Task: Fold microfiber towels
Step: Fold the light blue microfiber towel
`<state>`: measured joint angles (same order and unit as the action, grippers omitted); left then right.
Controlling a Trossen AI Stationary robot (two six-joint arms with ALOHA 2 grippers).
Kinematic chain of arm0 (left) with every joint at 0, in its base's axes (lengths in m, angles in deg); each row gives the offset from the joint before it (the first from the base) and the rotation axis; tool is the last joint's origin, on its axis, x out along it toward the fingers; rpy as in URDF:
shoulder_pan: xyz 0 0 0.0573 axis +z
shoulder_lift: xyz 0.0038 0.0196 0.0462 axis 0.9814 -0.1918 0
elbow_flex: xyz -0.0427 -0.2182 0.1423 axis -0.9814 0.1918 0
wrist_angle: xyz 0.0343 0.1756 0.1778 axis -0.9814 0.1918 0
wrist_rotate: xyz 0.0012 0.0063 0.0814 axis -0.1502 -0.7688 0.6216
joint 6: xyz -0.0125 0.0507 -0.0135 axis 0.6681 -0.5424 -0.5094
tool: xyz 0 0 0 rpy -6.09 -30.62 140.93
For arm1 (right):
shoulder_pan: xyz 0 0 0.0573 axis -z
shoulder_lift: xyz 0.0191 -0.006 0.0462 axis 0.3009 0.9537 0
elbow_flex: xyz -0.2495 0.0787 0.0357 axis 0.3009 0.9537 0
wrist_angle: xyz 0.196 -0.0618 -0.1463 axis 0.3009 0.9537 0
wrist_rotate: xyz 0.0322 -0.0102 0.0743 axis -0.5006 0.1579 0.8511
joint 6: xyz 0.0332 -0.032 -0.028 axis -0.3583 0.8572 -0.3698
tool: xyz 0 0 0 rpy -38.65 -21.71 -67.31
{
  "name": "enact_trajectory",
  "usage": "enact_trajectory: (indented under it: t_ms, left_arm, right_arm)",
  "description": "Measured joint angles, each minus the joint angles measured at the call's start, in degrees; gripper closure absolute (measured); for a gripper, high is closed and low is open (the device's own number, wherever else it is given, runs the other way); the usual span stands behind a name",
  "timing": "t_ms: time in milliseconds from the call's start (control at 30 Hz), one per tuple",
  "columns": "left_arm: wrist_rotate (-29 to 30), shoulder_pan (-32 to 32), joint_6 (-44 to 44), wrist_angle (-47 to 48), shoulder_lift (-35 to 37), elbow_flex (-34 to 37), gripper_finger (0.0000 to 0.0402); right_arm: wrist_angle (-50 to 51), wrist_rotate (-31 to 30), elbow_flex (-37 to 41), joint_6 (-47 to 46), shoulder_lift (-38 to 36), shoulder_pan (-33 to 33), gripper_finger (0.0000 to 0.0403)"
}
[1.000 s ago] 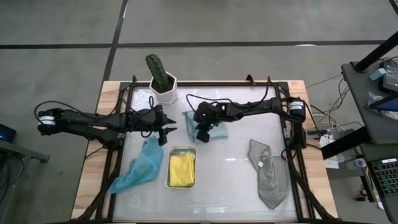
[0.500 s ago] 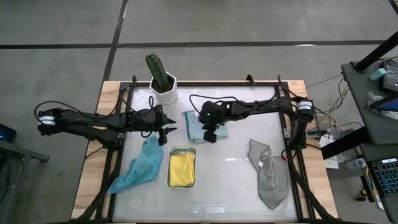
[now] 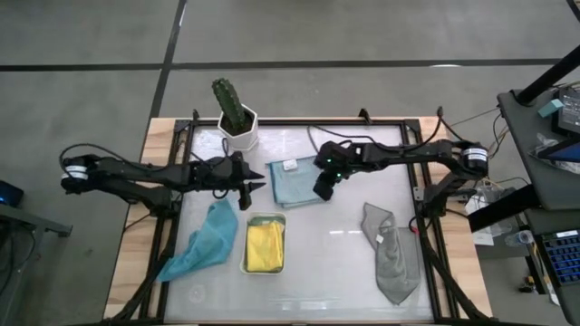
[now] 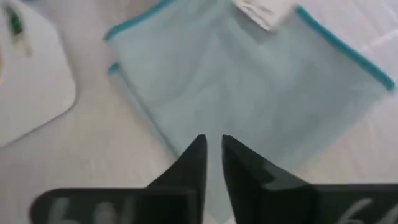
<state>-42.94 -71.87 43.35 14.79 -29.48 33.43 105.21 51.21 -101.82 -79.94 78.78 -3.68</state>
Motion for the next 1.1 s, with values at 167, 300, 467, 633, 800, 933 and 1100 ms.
enact_trajectory:
  t_ms: [167,300,467,633,800,933,1100]
  left_arm:
    - [-0.2,0.0,-1.9,0.3,-5.8,-2.9,0.0352]
    - [-0.2,0.0,-4.5,0.3,-8.7,-4.6,0.0377]
    - [-0.2,0.0,-5.0,0.2,-9.5,-5.5,0.0392]
    - [-0.2,0.0,-5.1,0.1,-9.0,-5.5,0.0394]
    - [-0.2,0.0,-5.7,0.1,-9.0,-5.5,0.0394]
    - [-0.2,0.0,-6.1,0.1,-9.0,-5.5,0.0394]
    - [-0.2,0.0,-6.1,0.1,-9.0,-5.5,0.0394]
  right_arm:
    - [-3.5,0.1,6.7,-8.8,-2.6,4.0,0.029]
    - [-8.2,0.2,11.5,-12.5,-2.4,6.7,0.0234]
    - [-14.7,3.5,14.8,-13.2,-0.8,9.7,0.0182]
    - [-18.5,5.1,15.4,-12.9,2.2,11.3,0.0155]
    - [-24.8,9.9,15.3,-12.4,6.1,11.7,0.0151]
    - [-28.0,12.1,15.3,-12.8,7.7,11.7,0.0171]
    - [-29.5,12.0,15.4,-13.4,7.8,11.7,0.0226]
